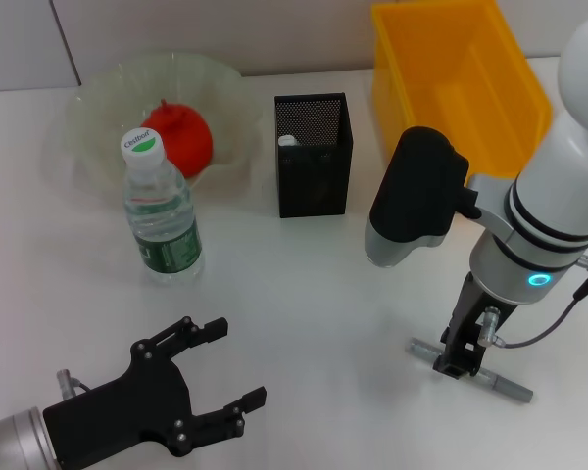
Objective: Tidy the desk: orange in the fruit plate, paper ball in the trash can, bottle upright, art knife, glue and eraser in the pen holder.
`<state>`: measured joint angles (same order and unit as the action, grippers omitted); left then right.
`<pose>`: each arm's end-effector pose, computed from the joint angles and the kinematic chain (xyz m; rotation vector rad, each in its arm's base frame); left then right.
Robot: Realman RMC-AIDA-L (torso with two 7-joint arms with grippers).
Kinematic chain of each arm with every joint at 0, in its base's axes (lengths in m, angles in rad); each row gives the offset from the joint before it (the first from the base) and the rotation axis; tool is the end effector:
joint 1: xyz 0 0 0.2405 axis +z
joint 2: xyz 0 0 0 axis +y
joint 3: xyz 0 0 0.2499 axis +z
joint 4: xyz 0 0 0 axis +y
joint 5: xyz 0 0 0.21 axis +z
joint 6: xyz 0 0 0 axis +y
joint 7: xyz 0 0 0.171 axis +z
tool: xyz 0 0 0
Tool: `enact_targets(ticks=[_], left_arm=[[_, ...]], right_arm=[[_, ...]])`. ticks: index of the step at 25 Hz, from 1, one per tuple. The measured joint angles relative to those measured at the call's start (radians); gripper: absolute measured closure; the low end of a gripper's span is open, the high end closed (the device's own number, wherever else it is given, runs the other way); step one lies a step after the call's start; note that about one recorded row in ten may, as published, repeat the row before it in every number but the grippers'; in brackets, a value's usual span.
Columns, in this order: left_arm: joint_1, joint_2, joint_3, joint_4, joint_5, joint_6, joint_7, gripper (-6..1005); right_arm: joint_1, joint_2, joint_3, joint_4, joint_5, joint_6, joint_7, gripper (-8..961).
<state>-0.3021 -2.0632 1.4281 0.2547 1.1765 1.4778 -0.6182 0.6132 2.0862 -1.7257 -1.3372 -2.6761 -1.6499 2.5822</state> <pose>-0.2757 0.2340 -0.0952 -2.6454 -0.2928 -0.8879 0.1936 0.3102 -0.0648 -2.7077 0.6556 -0.9778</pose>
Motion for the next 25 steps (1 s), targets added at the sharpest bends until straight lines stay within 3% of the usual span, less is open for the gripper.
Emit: enact_targets(ticks=[13,24,25], left_arm=[[0.000,0.000,-0.002,0.003,0.000,0.003,0.000,139],[0.000,0.000,-0.005,0.002,0.000,0.005,0.000,139],[0.000,0.000,-0.005,0.002,0.000,0.005,0.000,139]], right_arm=[[0.004,0.000,-0.024,0.011,-0.002,0.003,0.001,650],[0.014,0.000,-0.028,0.043,-0.003,0.008,-0.003,704],[0.015,0.000,-0.028,0.044,-0.002,0.008,-0.004,741]])
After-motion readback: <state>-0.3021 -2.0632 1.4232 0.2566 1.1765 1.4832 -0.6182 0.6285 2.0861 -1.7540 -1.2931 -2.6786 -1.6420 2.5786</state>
